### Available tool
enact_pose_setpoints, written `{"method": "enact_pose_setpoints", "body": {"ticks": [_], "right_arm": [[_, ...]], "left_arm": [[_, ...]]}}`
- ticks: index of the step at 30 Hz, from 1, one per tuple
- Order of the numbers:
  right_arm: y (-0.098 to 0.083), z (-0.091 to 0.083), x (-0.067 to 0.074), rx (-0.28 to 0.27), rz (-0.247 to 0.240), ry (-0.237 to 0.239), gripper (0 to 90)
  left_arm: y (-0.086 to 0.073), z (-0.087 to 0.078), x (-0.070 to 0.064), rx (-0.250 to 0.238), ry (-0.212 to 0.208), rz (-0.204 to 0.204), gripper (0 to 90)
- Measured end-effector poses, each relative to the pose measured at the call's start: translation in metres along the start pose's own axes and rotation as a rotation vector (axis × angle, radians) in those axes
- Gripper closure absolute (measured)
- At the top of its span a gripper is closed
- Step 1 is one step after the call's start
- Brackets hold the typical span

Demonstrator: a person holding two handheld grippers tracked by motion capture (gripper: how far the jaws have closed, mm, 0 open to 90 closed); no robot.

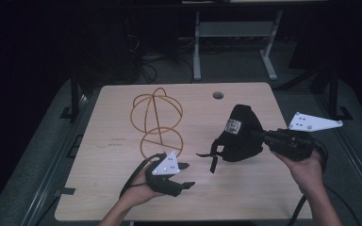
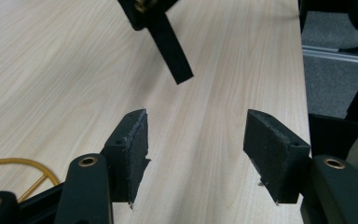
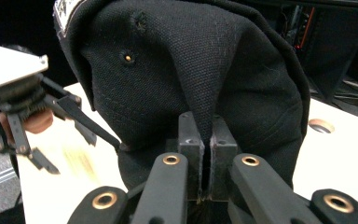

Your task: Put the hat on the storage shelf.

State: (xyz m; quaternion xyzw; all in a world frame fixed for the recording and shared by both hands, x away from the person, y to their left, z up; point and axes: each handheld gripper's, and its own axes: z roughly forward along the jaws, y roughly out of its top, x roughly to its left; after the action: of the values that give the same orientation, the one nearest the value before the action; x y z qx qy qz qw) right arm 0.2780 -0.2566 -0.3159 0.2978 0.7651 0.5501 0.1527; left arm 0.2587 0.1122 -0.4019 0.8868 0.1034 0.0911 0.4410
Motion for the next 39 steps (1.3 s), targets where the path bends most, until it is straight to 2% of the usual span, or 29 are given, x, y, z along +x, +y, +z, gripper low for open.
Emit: {"method": "enact_pose_setpoints", "body": {"ticks": [5, 11, 22, 31, 39], "right_arm": [[0.011, 0.011, 0.001, -0.019, 0.012, 0.045, 86.7], [0.022, 0.027, 0.002, 0.01, -0.014, 0.058, 86.6], [0.046, 0.043, 0.009, 0.012, -0.035, 0.078, 86.6], [0.072, 0.048, 0.017, -0.021, -0.076, 0.089, 86.6], [0.096, 0.059, 0.027, -0.017, -0.118, 0.121, 86.6]], "left_arm": [[-0.004, 0.002, -0.005, 0.003, 0.002, -0.002, 37.9], [-0.013, 0.003, -0.005, 0.013, 0.017, -0.011, 36.7], [-0.017, 0.006, -0.005, 0.018, 0.021, -0.015, 34.0], [-0.017, 0.007, -0.006, 0.015, 0.019, -0.01, 33.7], [-0.017, 0.007, -0.007, 0.02, 0.006, -0.01, 33.8]]}}
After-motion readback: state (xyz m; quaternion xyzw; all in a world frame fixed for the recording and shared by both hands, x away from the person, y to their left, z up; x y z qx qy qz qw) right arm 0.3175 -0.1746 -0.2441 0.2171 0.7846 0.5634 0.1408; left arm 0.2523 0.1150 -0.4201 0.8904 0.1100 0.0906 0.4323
